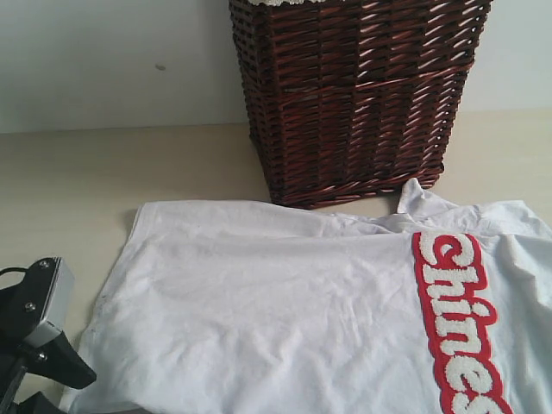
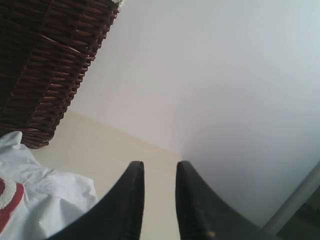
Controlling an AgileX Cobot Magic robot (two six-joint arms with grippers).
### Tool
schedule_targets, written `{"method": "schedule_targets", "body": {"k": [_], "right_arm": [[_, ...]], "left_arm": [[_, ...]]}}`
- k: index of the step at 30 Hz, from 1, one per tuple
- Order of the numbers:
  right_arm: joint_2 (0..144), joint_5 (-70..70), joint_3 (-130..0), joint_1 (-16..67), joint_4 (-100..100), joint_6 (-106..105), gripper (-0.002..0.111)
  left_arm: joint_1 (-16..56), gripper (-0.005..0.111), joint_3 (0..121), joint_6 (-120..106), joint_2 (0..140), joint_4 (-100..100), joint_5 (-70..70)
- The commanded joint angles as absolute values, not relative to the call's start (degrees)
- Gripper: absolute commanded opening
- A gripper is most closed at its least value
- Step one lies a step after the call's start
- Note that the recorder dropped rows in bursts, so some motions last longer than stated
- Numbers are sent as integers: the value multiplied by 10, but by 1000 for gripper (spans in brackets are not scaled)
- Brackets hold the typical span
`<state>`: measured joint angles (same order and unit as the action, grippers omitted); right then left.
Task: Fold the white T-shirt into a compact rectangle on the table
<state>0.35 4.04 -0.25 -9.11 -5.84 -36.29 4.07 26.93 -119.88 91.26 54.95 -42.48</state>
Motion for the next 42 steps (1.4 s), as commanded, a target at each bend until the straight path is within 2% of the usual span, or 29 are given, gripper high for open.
{"method": "schedule_targets", "body": {"k": [1,5,7,13,17,23,27,33,35,36,40,42], "right_arm": [[0,42,0,-93,-54,-357,24],[0,42,0,-93,-54,-357,24],[0,42,0,-93,-54,-357,24],[0,42,0,-93,-54,-357,24],[0,42,0,-93,-54,-357,24],[0,42,0,-93,-54,-357,24],[0,42,0,-93,-54,-357,24],[0,42,0,-93,-54,-357,24],[0,42,0,-93,-54,-357,24],[0,42,0,-93,-54,-357,24],[0,42,0,-93,-54,-357,24],[0,42,0,-93,-54,-357,24]], "left_arm": [[40,49,266,-1202,960,573,-394],[40,21,266,-1202,989,578,-382],[40,2,266,-1202,991,577,-383],[40,0,266,-1175,948,546,-397],[40,0,277,-1165,871,508,-468],[40,0,370,-1167,808,569,-564],[40,0,434,-1161,874,574,-604],[40,0,548,-1128,1107,644,-603],[40,3,584,-1128,1168,670,-598],[40,10,592,-1128,1183,671,-595],[40,54,595,-1091,1180,678,-580],[39,61,595,-1007,1143,656,-584]]}}
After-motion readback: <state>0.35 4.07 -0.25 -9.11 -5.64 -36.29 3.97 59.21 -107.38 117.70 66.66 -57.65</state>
